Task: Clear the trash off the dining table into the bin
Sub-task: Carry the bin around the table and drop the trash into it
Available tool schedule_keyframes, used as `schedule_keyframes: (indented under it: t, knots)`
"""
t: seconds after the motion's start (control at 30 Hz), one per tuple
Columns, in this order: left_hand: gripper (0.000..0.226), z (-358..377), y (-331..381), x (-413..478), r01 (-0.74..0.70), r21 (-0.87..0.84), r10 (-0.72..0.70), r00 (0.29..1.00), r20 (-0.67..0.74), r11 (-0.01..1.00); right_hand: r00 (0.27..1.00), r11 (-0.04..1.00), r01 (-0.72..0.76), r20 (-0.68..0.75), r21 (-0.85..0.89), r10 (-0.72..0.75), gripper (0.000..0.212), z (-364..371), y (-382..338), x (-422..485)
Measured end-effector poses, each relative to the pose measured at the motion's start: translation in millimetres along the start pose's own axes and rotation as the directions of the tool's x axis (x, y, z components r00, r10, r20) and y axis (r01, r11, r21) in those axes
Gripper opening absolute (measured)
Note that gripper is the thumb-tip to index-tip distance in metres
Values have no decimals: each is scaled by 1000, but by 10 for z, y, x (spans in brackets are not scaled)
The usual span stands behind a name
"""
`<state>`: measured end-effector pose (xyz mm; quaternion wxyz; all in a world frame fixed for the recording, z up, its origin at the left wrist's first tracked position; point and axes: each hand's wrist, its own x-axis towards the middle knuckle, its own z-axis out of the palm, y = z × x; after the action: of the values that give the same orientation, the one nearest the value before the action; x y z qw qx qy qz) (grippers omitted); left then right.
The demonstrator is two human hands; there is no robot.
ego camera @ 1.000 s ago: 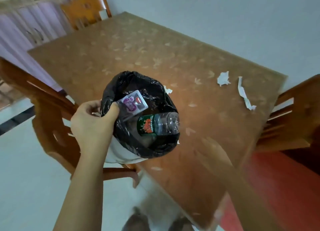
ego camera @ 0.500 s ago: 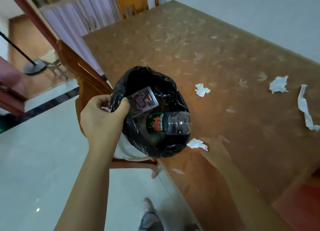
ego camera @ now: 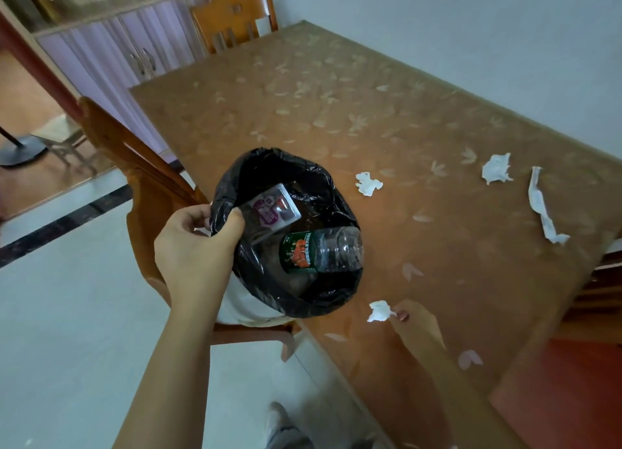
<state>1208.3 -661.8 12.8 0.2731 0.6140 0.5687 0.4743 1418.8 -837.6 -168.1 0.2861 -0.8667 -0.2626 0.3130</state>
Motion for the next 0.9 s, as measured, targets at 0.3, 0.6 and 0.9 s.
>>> schedule_keyframes:
  t: [0.3,0.6,0.9]
  knots:
    - [21,85,19,-98,30,-56,-22,992,128,998,915,961,223,-375,165,-148,7,-674,-531,-386]
    - [21,12,-7,20,75,-128,-43,970,238,989,814,862,499,-389,87,-431,6,-659,-1694,-641]
    - [23,-134,-229,545,76,-154,-28,957,290,985,841,907,420,-390,38,-374,18,-156,-1984,-506]
